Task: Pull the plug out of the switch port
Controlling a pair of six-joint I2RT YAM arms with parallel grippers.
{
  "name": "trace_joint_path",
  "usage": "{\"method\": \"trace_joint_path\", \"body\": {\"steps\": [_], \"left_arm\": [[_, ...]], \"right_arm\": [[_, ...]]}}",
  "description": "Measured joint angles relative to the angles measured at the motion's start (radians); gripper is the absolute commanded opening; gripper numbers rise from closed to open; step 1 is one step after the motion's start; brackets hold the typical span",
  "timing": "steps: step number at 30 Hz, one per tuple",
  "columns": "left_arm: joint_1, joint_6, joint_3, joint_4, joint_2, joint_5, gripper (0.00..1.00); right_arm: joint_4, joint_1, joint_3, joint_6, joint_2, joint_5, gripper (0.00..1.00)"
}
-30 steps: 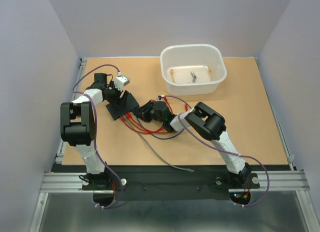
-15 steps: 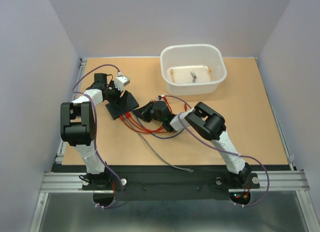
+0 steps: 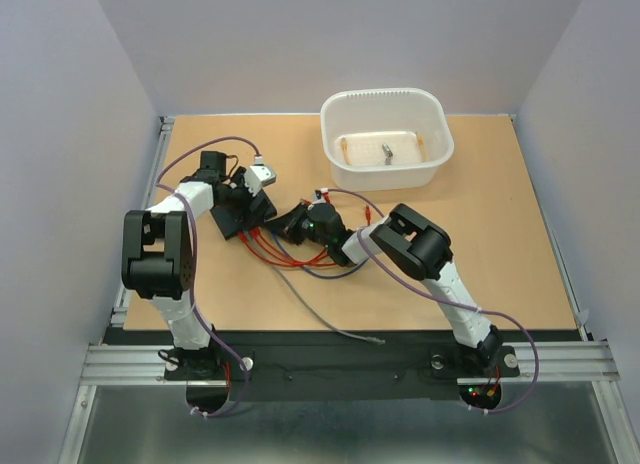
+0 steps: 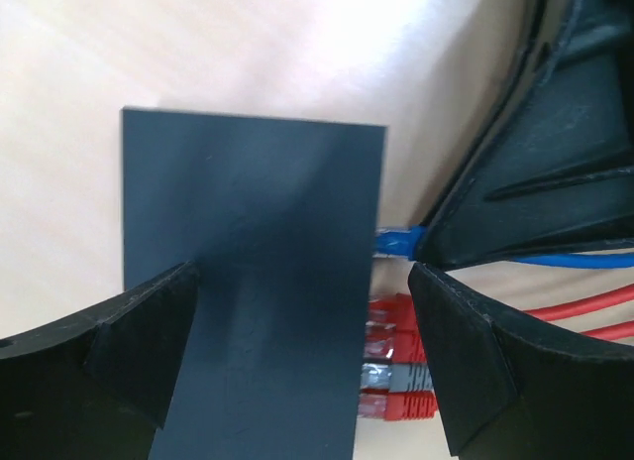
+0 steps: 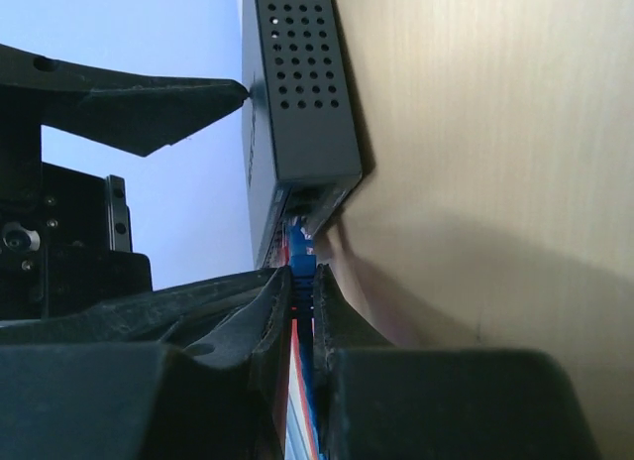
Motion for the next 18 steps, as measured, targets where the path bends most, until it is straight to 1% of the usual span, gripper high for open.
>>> {"method": "trace_joint_path", "body": {"steps": [3,6,14,18], "left_arm": [[-0.019,0.036,-0.005,-0.005,-0.004,-0.016,0.97],[-0.022,0.051,-0.005,-0.002,0.0,-0.044,0.92],[0.002,0.04,0.012,-0.003,0.012,-0.043,0.92],[0.002,0.032,0.028,-0.023,0.02,-0.021,0.93]], "right_arm": [[0.016,-0.006,-0.028,-0.01,-0.013,-0.007,0.0],[0.019,-0.018,-0.054,-0.024,-0.029,-0.023,0.01],[0.034,-0.037,-0.164,-0.067,-0.094,-0.021,0.0],[0.023,-0.037,-0.205,-0.14,-0.132,-0.016,0.01]]}}
